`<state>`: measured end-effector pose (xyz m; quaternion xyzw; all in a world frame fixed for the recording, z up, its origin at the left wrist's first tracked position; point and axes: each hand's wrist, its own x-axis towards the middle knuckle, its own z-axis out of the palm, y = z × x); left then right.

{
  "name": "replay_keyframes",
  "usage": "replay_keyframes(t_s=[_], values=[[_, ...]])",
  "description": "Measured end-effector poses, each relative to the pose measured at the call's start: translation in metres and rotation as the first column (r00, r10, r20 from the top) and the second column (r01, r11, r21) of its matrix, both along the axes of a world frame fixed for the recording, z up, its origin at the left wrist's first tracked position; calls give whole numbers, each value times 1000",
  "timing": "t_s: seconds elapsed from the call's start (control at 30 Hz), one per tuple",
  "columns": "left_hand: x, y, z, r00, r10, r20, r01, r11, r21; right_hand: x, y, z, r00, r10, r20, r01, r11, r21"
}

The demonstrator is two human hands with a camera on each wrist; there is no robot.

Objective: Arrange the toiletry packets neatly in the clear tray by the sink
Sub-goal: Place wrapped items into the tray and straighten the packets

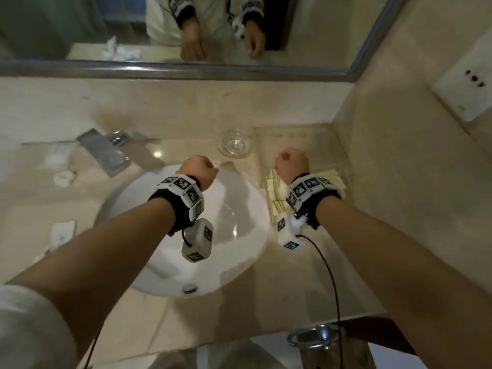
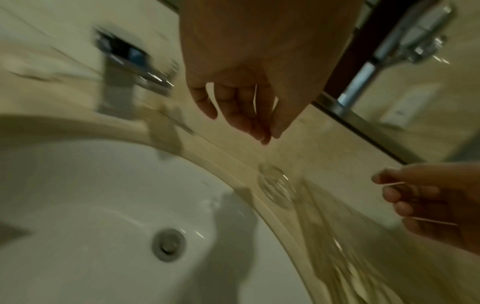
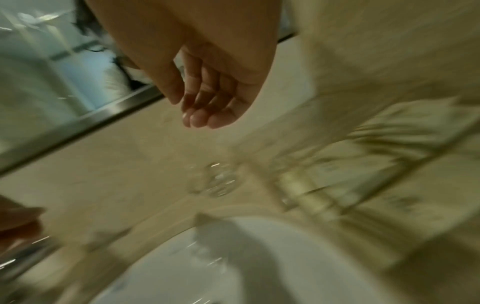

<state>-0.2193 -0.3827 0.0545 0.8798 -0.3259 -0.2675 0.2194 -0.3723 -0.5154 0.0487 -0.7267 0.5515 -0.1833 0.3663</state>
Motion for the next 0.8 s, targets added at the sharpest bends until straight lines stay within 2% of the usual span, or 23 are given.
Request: replay_keyframes(t_s=[0.2, 0.3, 0.43, 0.5, 0.63, 0.7, 0.8], values=[[67, 96, 17, 971, 239, 15, -237, 968, -80, 110, 85, 15, 947, 288, 140, -300, 952, 67], [99, 161, 23, 916, 398, 44, -392, 915, -94, 158, 143, 22, 879, 453, 145, -464, 884, 54], [129, 250, 16, 815, 578, 26, -576, 815, -65, 208, 216, 13, 744, 657, 121, -666, 743, 61], [135, 289, 9, 781, 624, 24, -624, 782, -14, 227, 246, 2, 668, 743, 52, -741, 657, 136], [133, 347, -12, 753, 658, -5, -652, 748, 121, 244, 292, -18, 420, 879, -225, -854, 466, 229], [129, 366, -26, 730, 681, -57, -662, 725, 191, 248, 309, -30, 323, 889, -324, -870, 414, 269], [123, 378, -46, 724, 679, -123, -637, 727, 257, 250, 325, -46, 267, 881, -391, -854, 404, 326]])
